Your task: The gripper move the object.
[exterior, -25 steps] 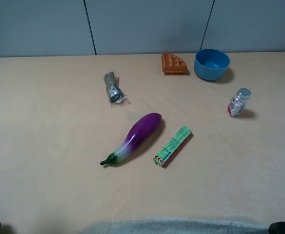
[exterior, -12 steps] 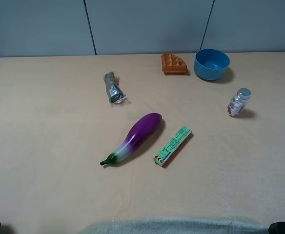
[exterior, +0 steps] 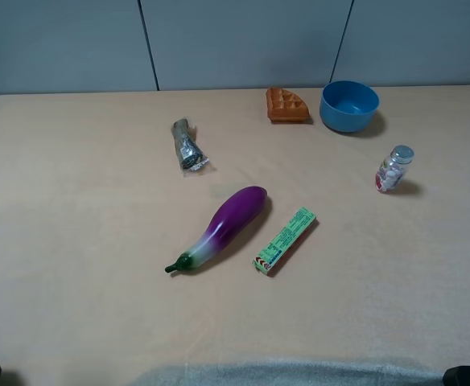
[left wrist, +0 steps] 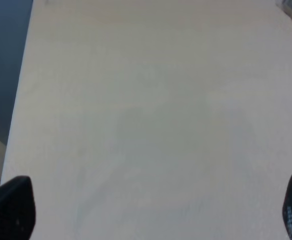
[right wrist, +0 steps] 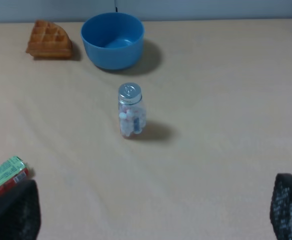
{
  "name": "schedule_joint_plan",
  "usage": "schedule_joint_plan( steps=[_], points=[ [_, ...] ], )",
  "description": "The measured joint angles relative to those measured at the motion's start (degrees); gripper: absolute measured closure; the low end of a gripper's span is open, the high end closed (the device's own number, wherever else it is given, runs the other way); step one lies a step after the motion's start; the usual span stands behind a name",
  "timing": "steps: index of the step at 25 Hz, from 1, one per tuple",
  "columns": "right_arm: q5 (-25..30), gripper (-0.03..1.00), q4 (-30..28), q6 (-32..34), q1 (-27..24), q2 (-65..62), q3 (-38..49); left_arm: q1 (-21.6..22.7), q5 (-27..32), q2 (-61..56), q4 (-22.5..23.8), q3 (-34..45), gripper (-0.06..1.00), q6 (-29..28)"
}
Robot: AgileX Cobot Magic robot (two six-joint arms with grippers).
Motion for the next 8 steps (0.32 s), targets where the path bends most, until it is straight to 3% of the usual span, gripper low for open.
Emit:
schedule_joint_plan(
  steps=[8],
  points=[
    [0.0,0.28,0.0,0.0,0.0,0.0,0.0,0.0,0.0,0.0,0.0,0.0,-0.05,0.0]
  ],
)
